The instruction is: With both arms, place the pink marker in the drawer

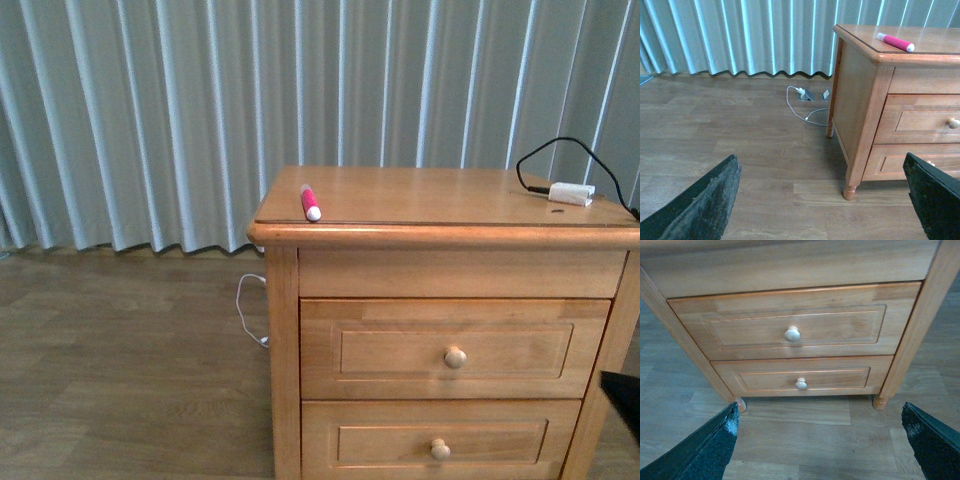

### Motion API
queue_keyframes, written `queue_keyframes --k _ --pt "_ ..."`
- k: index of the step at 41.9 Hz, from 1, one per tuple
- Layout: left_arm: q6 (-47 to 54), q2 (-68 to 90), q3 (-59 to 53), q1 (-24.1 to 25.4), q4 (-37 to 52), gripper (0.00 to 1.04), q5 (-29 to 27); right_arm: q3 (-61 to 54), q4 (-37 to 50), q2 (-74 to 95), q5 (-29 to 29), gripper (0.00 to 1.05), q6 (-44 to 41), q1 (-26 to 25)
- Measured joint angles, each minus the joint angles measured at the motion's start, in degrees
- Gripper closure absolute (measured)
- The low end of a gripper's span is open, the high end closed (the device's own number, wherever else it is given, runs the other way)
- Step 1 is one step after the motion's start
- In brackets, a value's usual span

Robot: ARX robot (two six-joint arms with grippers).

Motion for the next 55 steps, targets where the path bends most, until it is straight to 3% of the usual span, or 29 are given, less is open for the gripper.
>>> queue_keyframes --k 21,40,55 --pt "0.0 0.0 0.0 0.0 0.0 0.06 0.0 21.1 9.1 34.7 5.3 0.09 -1.1 5.4" --pt "0.0 0.0 0.0 0.0 0.0 0.06 0.0 42.2 5.3 51.8 6.6 0.09 -1.1 5.2" --pt "0.0 0.0 0.0 0.0 0.0 0.06 0.0 49.6 2.5 56.9 7.0 0.09 -2.0 4.5"
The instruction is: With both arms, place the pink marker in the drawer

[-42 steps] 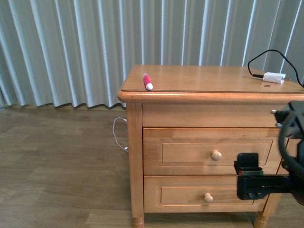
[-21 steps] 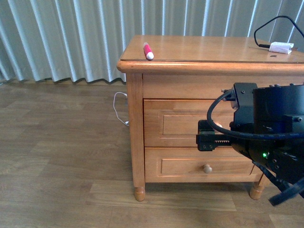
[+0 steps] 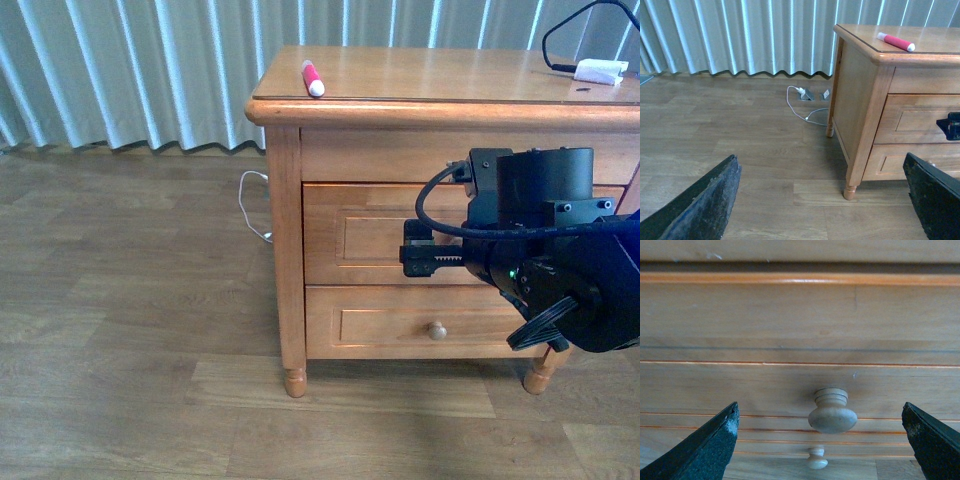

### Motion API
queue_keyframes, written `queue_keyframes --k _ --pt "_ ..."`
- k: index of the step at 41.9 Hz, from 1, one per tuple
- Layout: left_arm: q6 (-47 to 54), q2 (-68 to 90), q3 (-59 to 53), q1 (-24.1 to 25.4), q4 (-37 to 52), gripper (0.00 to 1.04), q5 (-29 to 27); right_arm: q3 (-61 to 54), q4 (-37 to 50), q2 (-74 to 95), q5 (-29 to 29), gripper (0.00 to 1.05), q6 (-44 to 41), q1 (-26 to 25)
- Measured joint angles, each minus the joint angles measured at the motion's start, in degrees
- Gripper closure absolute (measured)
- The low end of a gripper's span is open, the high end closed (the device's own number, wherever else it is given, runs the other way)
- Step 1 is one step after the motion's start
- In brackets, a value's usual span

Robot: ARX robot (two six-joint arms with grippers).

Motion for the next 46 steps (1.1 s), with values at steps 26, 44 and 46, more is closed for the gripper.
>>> queue_keyframes --k 26,44,46 --pt "0.0 0.0 0.0 0.0 0.0 0.06 0.0 3.6 -2.1 2.7 0.7 0.37 -1.4 -0.3" --pt "0.0 0.0 0.0 0.0 0.0 0.06 0.0 2.8 -1.7 2.6 0.4 0.80 -1.3 -0.3" --pt "0.0 0.0 0.0 0.0 0.0 0.06 0.0 1.3 -0.3 2.2 0.1 0.81 -1.3 -0.3"
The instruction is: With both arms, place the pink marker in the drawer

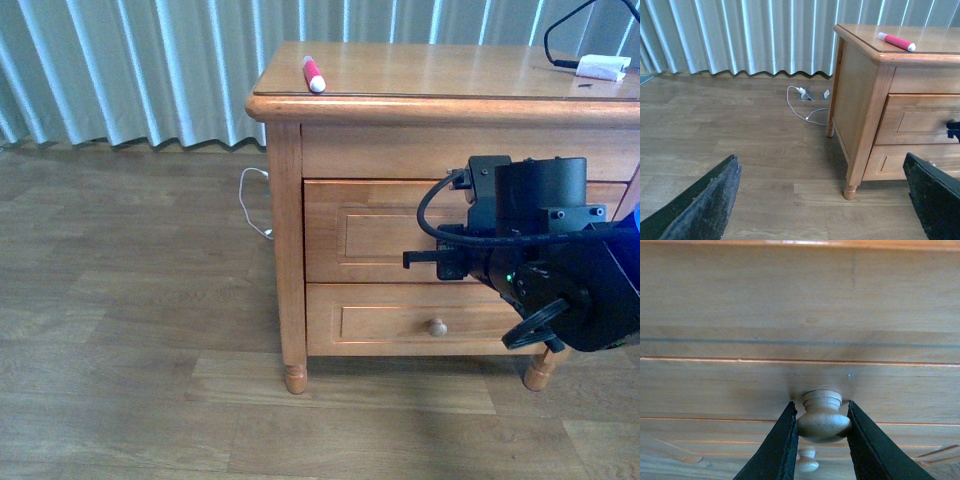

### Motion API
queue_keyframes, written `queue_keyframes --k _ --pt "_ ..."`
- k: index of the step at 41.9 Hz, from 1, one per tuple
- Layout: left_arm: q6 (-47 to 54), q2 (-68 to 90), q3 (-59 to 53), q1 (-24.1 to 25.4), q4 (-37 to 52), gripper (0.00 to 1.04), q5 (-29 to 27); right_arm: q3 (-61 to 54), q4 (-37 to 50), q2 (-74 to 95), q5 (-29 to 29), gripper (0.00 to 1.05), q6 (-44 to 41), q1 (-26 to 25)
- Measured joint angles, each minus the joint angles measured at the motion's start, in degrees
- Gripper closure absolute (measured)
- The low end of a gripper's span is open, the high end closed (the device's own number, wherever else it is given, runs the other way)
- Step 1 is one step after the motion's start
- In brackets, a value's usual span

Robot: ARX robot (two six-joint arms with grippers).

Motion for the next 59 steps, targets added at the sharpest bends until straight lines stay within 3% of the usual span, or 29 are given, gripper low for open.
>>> queue_keyframes --k 22,32,39,52,59 --pt "0.0 0.0 0.0 0.0 0.0 0.06 0.0 -38.1 17.7 -18.0 -5.0 0.80 1.5 0.2" --pt "0.0 0.0 0.0 0.0 0.0 0.06 0.0 -48.4 18.0 -31.2 -4.8 0.41 3.9 0.7" --pt "0.0 0.0 0.0 0.0 0.0 0.06 0.0 -55.6 4.0 -51.3 -6.3 0.07 5.2 -0.1" --pt "0.0 0.0 0.0 0.0 0.0 0.06 0.0 -52.9 -39.2 -93.0 -16.3 0.09 4.0 -9.9" --pt "0.0 0.0 0.0 0.0 0.0 0.06 0.0 -50.4 -44.5 -96.8 -19.4 0.09 4.4 -13.2"
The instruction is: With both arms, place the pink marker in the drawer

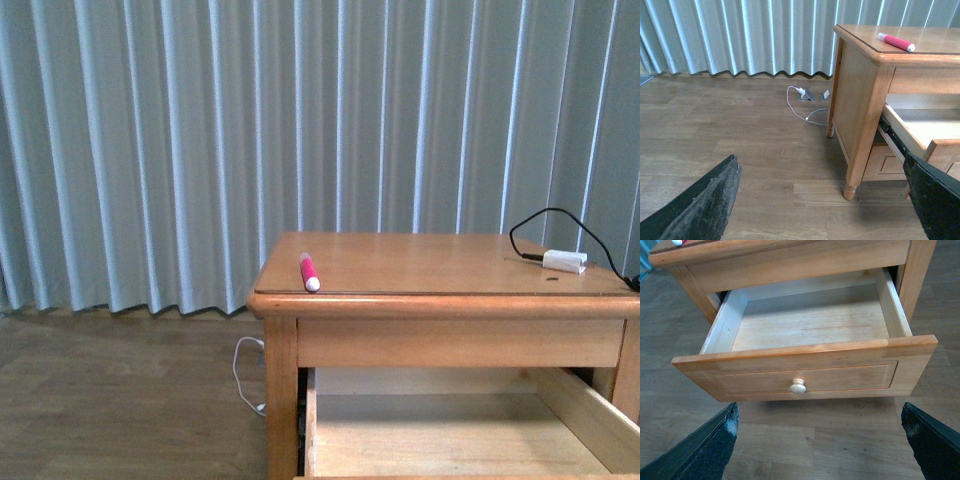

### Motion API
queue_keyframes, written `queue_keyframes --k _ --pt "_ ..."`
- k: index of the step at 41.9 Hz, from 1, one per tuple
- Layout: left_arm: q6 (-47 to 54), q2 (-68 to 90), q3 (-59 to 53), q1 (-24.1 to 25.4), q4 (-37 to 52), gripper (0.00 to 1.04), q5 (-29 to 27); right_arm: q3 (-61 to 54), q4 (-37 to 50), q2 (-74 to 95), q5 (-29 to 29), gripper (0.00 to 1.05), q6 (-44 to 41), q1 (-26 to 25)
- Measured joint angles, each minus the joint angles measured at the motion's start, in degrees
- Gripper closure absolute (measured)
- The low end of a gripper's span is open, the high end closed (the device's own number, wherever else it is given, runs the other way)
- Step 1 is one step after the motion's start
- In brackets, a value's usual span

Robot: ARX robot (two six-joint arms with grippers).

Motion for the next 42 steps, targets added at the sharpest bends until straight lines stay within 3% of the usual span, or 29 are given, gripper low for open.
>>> queue_keyframes --k 14,18,22,28,37,42 --pt "0.0 0.0 0.0 0.0 0.0 0.06 0.0 0.1 -0.2 -0.1 -0.4 0.09 0.5 -0.4" --pt "-3.6 8.2 2.3 -9.7 -4.0 0.06 -21.7 0.1 -0.2 -0.1 -0.4 0.09 0.5 -0.4" --pt "-4.7 17.1 4.8 -16.9 0.9 0.06 -29.4 0.1 -0.2 -0.1 -0.5 0.09 0.5 -0.4" --pt "-4.1 31.5 11.9 -20.1 10.4 0.06 -26.9 0.1 -0.2 -0.1 -0.5 0.09 0.5 -0.4" --pt "0.2 55.5 24.7 -20.3 22.5 0.06 -20.7 0.1 -0.2 -0.1 -0.5 0.09 0.5 -0.4" --pt "3.5 73.1 37.5 -20.7 26.1 0.06 -18.0 0.1 -0.2 -0.1 -0.5 0.09 0.5 -0.4"
